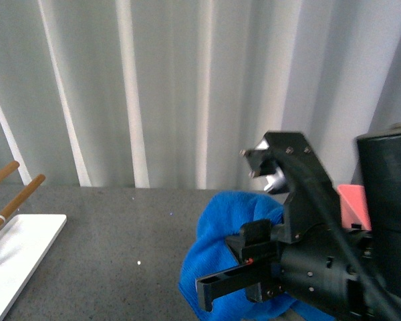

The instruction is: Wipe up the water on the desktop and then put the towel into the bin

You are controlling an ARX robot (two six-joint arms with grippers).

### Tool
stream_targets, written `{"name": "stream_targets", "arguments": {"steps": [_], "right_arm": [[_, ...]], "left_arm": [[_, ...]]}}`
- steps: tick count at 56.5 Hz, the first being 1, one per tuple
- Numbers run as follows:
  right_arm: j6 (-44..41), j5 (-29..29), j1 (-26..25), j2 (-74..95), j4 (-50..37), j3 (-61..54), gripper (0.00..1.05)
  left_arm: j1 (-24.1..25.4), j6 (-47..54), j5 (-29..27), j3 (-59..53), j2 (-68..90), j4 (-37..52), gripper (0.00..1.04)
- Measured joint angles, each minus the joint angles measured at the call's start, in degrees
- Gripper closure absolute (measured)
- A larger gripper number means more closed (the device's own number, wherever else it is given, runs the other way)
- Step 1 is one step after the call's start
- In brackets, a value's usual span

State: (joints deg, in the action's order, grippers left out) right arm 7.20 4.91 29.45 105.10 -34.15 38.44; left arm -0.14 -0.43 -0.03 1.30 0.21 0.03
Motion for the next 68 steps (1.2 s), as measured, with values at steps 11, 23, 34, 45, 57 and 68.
{"name": "stream_targets", "arguments": {"steps": [11, 23, 34, 45, 57, 68], "right_arm": [[3.06, -3.67, 0.44, 12.61, 19.28, 12.48, 0.99], [7.28, -8.22, -1.6, 20.96, 31.19, 24.7, 0.99], [7.23, -10.62, -3.06, 28.79, 39.45, 38.86, 0.99], [4.33, -12.35, -2.29, 36.33, 46.77, 54.05, 0.99], [2.82, -11.1, -0.04, 42.6, 52.3, 67.67, 0.99], [2.54, -5.57, 3.23, 44.41, 52.06, 71.38, 0.99]], "left_arm": [[0.0, 0.0, 0.0, 0.0, 0.0, 0.0, 0.11], [0.0, 0.11, 0.02, 0.0, 0.0, 0.0, 0.07], [0.0, 0.11, 0.02, 0.0, -0.02, 0.0, 0.07], [0.0, 0.13, 0.02, 0.0, -0.02, 0.0, 0.07], [0.0, 0.13, 0.0, 0.0, -0.02, 0.0, 0.07], [0.0, 0.13, 0.02, 0.0, -0.02, 0.0, 0.07]]}}
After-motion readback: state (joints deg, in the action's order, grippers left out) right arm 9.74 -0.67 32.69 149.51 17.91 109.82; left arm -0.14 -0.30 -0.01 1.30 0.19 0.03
